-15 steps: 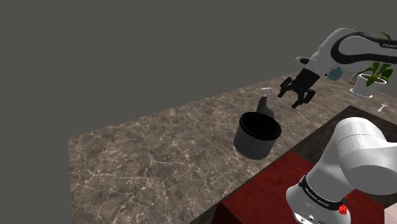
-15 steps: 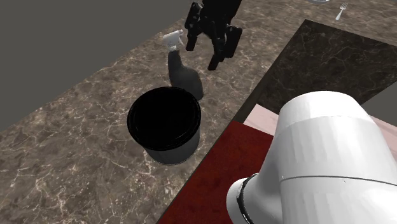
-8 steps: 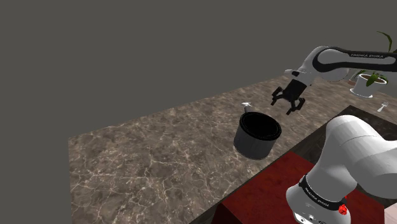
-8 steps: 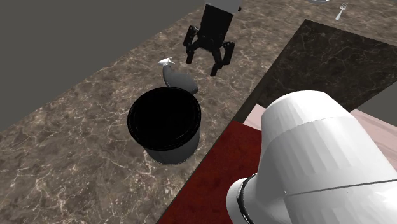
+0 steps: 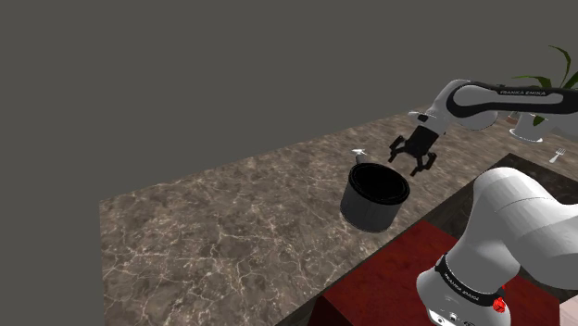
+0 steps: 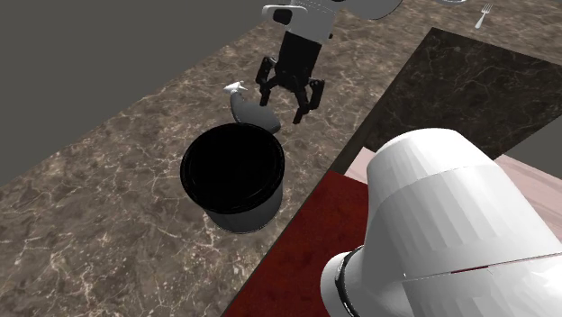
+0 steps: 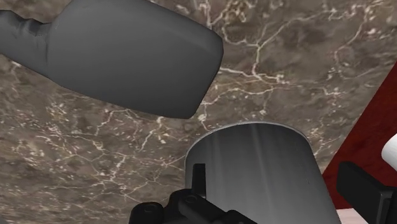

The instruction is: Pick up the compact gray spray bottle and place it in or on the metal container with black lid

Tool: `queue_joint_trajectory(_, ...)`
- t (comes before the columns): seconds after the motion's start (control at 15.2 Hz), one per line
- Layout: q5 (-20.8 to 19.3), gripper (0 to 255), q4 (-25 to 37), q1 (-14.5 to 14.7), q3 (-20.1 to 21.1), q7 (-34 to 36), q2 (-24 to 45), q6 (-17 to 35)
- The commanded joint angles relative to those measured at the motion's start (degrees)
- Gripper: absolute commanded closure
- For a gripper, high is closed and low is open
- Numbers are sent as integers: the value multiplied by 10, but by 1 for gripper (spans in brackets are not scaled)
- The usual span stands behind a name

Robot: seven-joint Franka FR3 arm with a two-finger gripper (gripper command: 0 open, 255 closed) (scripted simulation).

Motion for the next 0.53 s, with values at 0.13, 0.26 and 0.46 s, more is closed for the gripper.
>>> queue_joint_trajectory(0.13, -2, 0, -2, 1, -2, 1, 0, 4)
queue_joint_trajectory(0.26, -2, 0, -2, 1, -2, 1, 0, 4)
queue_joint_trajectory(0.46, -2, 255, -2, 1, -2, 1, 0, 4)
